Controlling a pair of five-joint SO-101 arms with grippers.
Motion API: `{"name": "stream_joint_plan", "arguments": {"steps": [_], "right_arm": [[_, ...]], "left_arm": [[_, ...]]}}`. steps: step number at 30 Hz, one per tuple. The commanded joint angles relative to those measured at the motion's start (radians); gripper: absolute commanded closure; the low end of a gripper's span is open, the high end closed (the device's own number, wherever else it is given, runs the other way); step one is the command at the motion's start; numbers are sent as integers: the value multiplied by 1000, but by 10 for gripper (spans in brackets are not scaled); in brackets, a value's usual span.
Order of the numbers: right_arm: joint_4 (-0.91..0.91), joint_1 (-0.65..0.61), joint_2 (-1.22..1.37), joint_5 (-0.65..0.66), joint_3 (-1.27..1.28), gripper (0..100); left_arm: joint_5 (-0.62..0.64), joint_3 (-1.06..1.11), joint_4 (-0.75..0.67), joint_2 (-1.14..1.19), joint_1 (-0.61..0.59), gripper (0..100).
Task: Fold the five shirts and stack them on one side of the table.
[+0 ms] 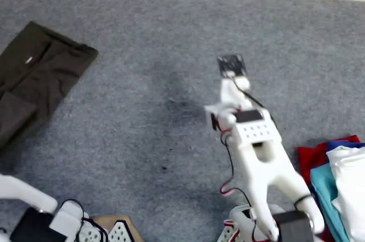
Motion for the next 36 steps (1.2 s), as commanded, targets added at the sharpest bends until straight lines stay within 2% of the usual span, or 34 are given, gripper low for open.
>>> {"name": "stream_joint_plan", "arguments": {"steps": [1,6,11,15,21,23,27,36], "right_arm": [[97,-81,137,-46,-325,922],[213,-216,450,-49,-708,919],[219,-317,777,-31,-1104,824],[220,-341,1001,48,-1448,821],[219,-351,1276,-17,-1873,821],[223,-367,1348,-20,-1960,821],[337,-375,1455,-20,-2101,821],[361,-424,1621,-21,-2354,821]], "left_arm": [[-146,48,12,-82,-33,993],[-247,163,5,-102,-33,993],[-276,298,-83,-97,-33,993],[-272,417,-215,-99,-31,993],[-276,567,-351,-104,-24,990],[-279,593,-376,-104,12,990],[-408,618,-350,-105,125,993],[-753,644,-94,-105,404,993]]}}
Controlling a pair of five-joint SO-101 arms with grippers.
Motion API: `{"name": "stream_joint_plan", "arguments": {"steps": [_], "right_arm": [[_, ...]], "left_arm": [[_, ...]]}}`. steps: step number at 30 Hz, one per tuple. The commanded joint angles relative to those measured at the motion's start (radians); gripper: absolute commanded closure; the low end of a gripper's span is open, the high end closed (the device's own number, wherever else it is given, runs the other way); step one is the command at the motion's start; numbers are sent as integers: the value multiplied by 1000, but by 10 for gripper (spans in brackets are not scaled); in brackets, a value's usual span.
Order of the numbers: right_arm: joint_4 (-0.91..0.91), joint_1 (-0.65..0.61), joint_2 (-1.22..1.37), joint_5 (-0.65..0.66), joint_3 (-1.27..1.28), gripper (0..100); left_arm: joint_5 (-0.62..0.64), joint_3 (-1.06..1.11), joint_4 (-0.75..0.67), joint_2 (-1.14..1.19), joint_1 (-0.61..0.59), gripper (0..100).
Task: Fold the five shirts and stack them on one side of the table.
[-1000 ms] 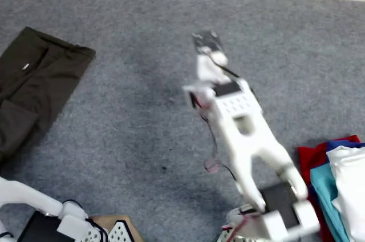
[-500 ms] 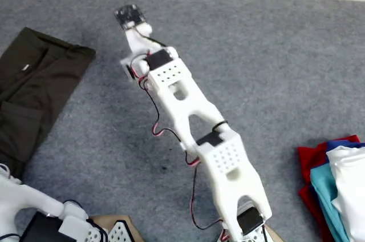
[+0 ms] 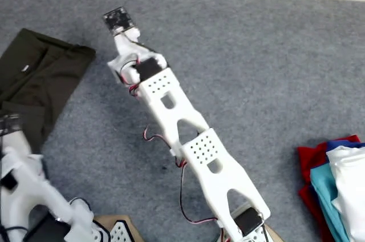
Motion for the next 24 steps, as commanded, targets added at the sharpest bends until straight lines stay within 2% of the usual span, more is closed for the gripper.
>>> {"name": "stream_joint_plan", "arguments": {"steps": [1,6,10,12,17,24], "right_arm": [[5,-28,13,-12,-107,821],[4,-36,62,-12,-134,821],[1,-42,70,-12,-136,821],[-2,-62,70,-12,-136,821],[-4,-137,77,-12,-137,821],[-39,-209,131,-12,-133,821]], "left_arm": [[-196,-2,126,-7,142,993],[-459,2,190,-7,237,993],[-779,21,327,-7,294,993],[-898,21,377,-7,294,993],[-950,18,390,-7,252,993],[-947,5,293,-7,140,993]]}}
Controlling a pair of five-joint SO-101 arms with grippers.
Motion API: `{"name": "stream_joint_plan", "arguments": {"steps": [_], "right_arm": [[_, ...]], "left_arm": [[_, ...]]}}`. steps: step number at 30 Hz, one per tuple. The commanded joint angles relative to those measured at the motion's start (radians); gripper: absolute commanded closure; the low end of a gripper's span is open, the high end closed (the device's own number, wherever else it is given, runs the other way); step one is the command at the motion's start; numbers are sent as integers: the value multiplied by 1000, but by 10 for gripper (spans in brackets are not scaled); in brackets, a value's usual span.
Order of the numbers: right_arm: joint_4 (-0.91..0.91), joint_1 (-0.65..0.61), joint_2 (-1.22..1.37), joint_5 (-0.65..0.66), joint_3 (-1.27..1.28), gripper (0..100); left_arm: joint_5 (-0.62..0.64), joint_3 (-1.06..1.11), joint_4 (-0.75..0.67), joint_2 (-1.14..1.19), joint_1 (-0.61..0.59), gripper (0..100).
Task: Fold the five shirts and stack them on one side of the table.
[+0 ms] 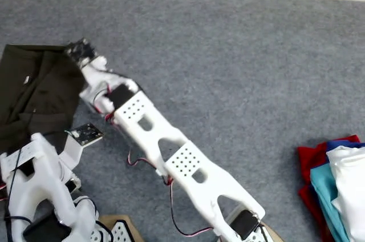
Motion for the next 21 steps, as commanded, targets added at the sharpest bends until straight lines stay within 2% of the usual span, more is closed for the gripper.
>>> {"name": "stream_joint_plan", "arguments": {"steps": [1,7,11,12,14,21], "right_arm": [[-33,-27,2,-8,-47,821],[-28,-38,65,-3,-45,835],[-27,-33,71,26,-45,994],[-21,-28,74,63,-47,993],[28,-15,76,110,-50,991],[246,65,68,110,-91,993]], "left_arm": [[-92,-10,-51,-8,-73,993],[-91,-8,-121,-8,-166,993],[-66,-15,-166,-8,-219,993],[-41,-15,-187,-8,-232,993],[32,-15,-252,-8,-252,993],[428,-15,-488,-8,-271,993]]}}
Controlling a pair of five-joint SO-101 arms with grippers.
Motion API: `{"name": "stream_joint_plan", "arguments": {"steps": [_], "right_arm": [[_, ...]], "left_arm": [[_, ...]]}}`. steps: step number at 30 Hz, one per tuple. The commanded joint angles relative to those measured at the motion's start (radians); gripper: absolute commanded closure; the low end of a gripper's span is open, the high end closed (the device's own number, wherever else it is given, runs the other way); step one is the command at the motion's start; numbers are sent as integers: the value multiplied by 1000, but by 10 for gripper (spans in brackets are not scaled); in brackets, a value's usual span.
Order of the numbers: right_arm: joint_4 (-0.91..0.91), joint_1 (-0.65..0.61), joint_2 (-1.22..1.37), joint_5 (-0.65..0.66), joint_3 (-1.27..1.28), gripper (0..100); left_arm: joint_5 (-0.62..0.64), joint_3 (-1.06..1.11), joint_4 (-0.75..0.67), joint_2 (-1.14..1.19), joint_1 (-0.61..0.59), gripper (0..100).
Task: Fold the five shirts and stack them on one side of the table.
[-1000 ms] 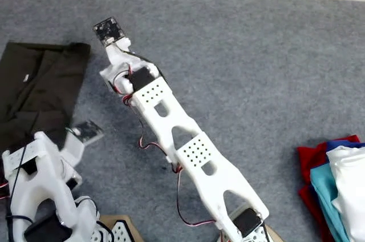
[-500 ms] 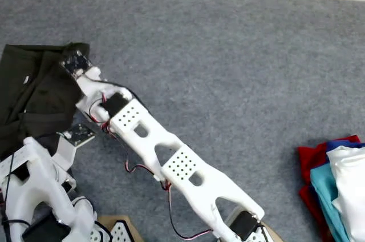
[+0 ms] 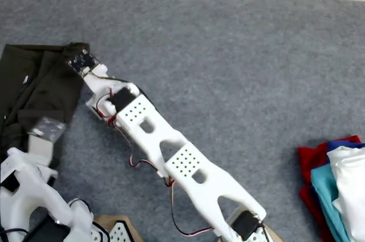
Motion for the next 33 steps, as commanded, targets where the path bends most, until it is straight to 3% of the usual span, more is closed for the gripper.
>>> {"name": "stream_joint_plan", "arguments": {"steps": [1,5,10,15,22,25,29,33], "right_arm": [[147,58,-7,14,-65,993],[180,65,-18,14,-111,993],[-68,18,-22,-20,-110,990],[-506,-10,-15,-176,-44,989],[-656,-113,-7,-190,-1,989],[-664,-163,8,-163,62,988],[-657,-174,35,-20,154,991],[-363,-157,-24,-31,130,991]], "left_arm": [[276,-18,-173,-8,-10,993],[526,-18,-292,-8,-8,993],[764,-28,-334,-8,-19,993],[766,-12,-334,-7,-21,993],[772,45,-339,-7,-36,993],[801,45,-339,-2,-36,993],[816,44,-339,-2,-45,992],[816,39,-339,-7,-61,990]]}}
